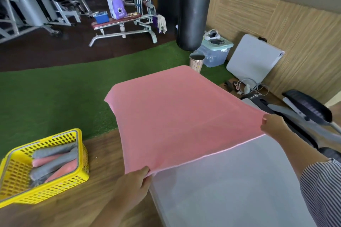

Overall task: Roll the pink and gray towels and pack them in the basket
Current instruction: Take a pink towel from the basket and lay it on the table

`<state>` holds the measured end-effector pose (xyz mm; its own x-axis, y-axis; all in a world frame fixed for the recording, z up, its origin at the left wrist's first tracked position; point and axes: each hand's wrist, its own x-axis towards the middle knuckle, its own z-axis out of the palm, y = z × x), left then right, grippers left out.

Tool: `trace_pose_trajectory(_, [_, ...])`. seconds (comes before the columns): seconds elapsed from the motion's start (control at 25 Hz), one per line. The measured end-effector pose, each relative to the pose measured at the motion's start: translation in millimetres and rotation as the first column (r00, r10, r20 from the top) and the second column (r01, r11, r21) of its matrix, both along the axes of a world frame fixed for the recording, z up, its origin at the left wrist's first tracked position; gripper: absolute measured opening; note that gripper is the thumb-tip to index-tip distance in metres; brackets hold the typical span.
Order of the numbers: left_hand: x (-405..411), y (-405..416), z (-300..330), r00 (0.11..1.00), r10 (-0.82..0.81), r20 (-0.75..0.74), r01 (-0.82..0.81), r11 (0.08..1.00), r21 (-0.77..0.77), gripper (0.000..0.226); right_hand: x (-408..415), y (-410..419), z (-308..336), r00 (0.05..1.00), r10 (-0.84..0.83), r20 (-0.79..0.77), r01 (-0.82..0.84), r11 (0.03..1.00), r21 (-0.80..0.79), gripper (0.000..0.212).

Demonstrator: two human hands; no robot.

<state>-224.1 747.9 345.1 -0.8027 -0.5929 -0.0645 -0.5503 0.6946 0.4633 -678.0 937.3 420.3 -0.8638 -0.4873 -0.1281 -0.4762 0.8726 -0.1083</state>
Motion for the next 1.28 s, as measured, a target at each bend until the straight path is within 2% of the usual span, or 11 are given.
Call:
trace_pose_trajectory(0.12, [9,21,-7,0.999,-0.006,-0.047,0.008,0.999,0.038,0.014,13,24,-2,1.000,-0.005,0.016,0.005,0.999,-0.038,0.003])
trace_pose_trajectory(0.44, [24,62,-15,0.986,0.099,-0.135,-0.104,0.994,-0.032,0.022,40,69,-1,1.000,-0.004,0.013,0.006,0.987,-0.158,0.003])
trace_pose_trajectory(0.56, [33,92,-23,0.982,0.097,-0.163,-0.093,0.995,0.034,0.013,39,100,4,0.999,0.034,-0.004,-0.034,0.999,-0.021,0.020])
trace_pose_trajectory(0.64, [36,106,-25,0.969,0.160,-0.190,-0.157,0.987,0.031,0.023,30,109,5,0.980,0.194,-0.045,-0.184,0.969,0.167,0.033])
trace_pose_trajectory(0.72, [33,121,-23,0.959,0.156,-0.239,-0.159,0.987,0.004,0.023,17,118,6,0.996,0.077,0.041,-0.076,0.996,-0.039,0.039])
trace_pose_trajectory(0.76, [28,129,-19,0.953,0.150,-0.263,-0.164,0.986,-0.031,0.021,9,119,5,0.998,0.056,0.008,-0.055,0.995,-0.087,0.040])
trace_pose_trajectory(0.92, [22,168,3,0.938,0.184,-0.294,-0.202,0.979,-0.030,0.024,18,137,11,0.990,0.141,-0.013,-0.141,0.988,-0.063,0.010])
trace_pose_trajectory(1.04, [27,180,12,0.949,0.179,-0.260,-0.195,0.980,-0.037,0.018,35,160,24,0.992,0.122,0.026,-0.120,0.990,-0.069,0.007])
trace_pose_trajectory(1.12, [38,187,10,0.953,0.159,-0.256,-0.179,0.982,-0.058,0.014,50,174,28,0.995,0.098,-0.007,-0.098,0.989,-0.109,0.033])
trace_pose_trajectory(1.16, [44,192,10,0.955,0.146,-0.260,-0.171,0.982,-0.077,0.014,59,181,33,0.996,0.093,-0.011,-0.093,0.986,-0.138,0.036])
trace_pose_trajectory(1.28, [57,213,13,0.955,0.091,-0.282,-0.124,0.987,-0.102,0.015,75,212,40,0.992,0.116,-0.050,-0.119,0.990,-0.080,0.012])
